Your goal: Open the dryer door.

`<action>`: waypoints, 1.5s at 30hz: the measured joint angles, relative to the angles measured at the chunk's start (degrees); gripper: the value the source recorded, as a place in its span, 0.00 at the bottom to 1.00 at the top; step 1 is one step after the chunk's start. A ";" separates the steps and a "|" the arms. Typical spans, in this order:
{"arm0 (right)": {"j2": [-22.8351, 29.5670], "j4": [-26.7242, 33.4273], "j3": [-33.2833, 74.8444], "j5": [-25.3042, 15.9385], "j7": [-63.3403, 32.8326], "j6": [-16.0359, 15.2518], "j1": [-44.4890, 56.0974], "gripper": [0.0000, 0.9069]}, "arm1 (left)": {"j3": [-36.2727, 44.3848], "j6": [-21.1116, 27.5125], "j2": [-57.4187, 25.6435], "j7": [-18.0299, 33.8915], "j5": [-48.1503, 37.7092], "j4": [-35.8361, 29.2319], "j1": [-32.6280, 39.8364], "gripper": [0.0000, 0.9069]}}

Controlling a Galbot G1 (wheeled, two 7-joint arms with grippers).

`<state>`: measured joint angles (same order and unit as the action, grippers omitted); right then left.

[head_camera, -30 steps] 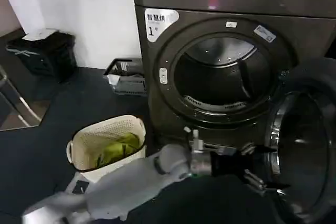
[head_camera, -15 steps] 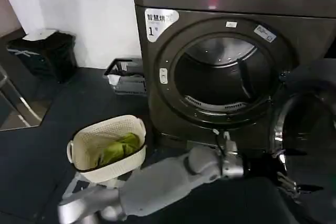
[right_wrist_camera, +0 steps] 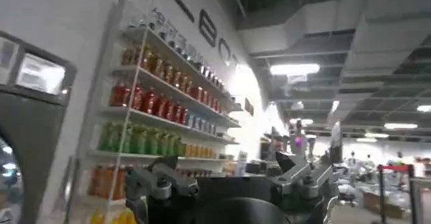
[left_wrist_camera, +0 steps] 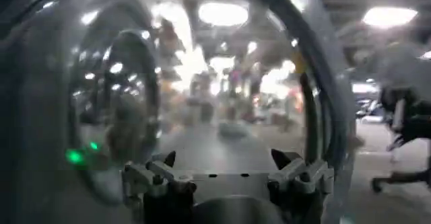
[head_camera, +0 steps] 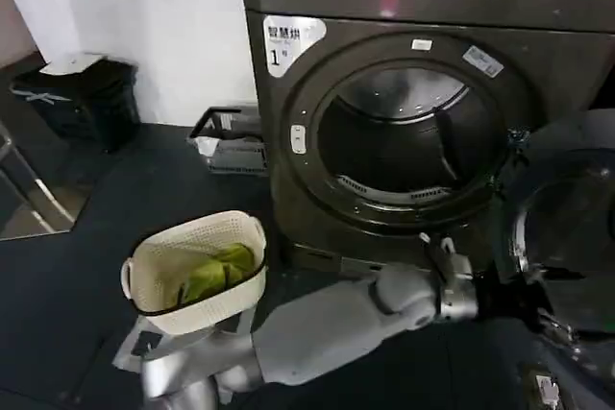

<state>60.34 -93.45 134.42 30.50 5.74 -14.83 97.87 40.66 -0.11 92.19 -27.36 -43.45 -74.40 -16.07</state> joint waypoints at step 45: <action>0.30 -2.70 -1.10 0.16 1.98 0.39 0.27 1.00 | 2.28 -17.88 0.00 7.46 -4.23 0.62 1.43 1.00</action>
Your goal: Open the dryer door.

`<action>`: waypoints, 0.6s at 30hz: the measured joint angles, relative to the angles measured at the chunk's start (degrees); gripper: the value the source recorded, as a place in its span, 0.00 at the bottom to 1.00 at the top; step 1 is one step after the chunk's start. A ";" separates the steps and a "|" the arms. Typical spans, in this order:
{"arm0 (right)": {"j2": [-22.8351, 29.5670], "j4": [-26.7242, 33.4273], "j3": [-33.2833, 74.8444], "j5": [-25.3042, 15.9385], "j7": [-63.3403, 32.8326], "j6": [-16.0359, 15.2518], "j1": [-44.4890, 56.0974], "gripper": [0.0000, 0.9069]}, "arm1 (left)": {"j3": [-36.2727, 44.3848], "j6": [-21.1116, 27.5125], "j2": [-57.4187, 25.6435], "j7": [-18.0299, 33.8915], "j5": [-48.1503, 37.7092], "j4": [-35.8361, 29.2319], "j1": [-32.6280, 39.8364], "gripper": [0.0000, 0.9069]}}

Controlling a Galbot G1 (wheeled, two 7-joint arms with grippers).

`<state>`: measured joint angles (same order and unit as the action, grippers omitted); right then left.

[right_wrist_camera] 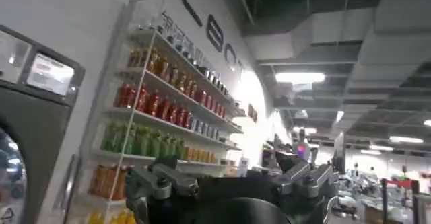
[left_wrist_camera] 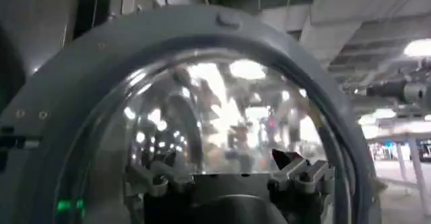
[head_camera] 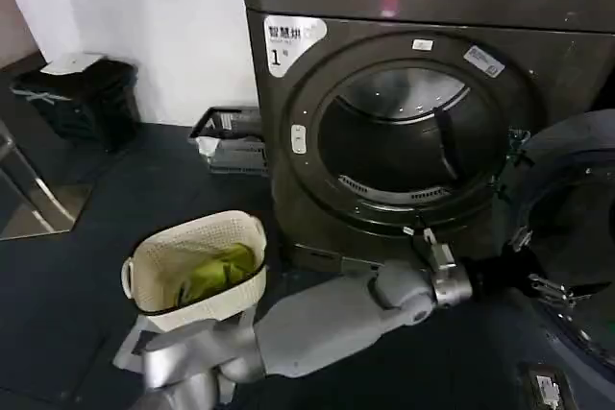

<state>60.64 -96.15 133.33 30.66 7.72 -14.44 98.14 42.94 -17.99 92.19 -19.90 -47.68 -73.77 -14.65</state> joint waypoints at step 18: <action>-0.80 -1.39 -1.60 -0.63 0.83 0.16 -1.11 1.00 | -2.00 -2.07 -11.86 1.01 -1.37 -10.49 -1.12 1.00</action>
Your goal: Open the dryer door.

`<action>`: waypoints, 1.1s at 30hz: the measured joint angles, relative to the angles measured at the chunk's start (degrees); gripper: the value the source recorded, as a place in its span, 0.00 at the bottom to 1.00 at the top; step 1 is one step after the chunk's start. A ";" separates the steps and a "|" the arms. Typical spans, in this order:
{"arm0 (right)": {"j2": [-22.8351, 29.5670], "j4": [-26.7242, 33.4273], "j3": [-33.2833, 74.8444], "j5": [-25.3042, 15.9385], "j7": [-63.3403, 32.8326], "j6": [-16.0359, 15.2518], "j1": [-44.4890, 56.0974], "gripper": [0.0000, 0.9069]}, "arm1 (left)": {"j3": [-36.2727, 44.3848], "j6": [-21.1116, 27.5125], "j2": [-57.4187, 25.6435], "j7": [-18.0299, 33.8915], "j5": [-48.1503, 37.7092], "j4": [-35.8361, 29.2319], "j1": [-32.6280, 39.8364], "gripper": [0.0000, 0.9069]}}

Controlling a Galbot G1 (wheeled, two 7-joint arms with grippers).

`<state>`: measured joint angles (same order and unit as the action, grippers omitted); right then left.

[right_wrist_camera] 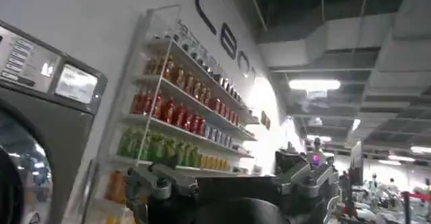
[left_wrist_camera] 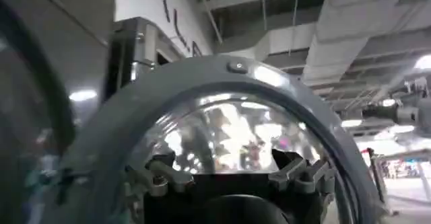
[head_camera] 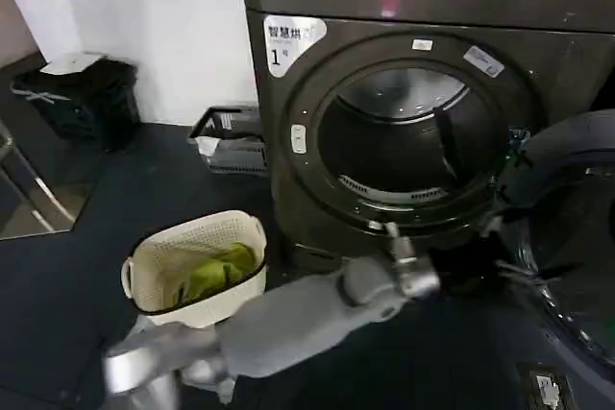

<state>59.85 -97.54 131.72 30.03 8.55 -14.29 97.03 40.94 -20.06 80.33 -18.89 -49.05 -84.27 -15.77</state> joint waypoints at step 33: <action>-1.70 -4.37 -1.22 -6.21 0.21 -1.25 -2.98 1.00 | -10.15 3.86 -52.44 1.17 7.64 -26.30 -10.45 1.00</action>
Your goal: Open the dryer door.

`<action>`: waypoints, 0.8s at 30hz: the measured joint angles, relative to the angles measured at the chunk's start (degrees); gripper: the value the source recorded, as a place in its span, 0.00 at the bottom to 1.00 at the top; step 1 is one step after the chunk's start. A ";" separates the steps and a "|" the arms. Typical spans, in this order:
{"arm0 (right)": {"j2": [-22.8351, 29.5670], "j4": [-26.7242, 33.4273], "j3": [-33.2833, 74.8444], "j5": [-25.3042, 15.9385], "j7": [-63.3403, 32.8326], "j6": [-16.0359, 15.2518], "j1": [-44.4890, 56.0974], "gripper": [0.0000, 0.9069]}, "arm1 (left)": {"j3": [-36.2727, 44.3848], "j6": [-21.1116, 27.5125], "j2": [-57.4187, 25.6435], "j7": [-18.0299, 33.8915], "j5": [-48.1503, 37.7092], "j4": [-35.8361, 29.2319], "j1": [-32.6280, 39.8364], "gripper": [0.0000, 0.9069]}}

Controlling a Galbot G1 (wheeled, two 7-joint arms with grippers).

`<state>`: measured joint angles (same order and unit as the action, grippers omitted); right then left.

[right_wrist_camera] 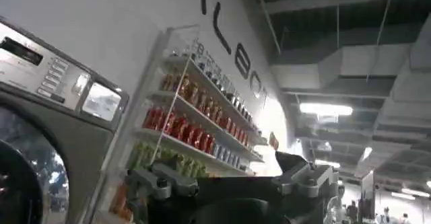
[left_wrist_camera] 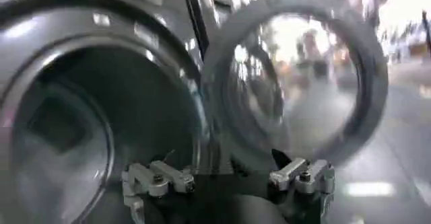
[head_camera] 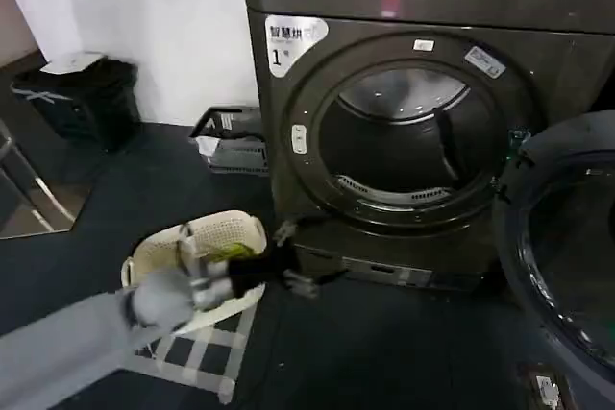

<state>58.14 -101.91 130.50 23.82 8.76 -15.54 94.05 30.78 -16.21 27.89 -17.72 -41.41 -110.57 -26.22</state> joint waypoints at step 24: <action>0.56 -0.38 -1.37 -1.11 -0.17 -0.06 -2.26 1.00 | -21.07 19.67 -25.08 -6.91 14.35 0.16 -18.28 1.00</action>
<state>58.71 -102.29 129.13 22.71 8.59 -15.60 91.79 9.71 3.47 2.81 -24.63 -27.06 -110.41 -44.50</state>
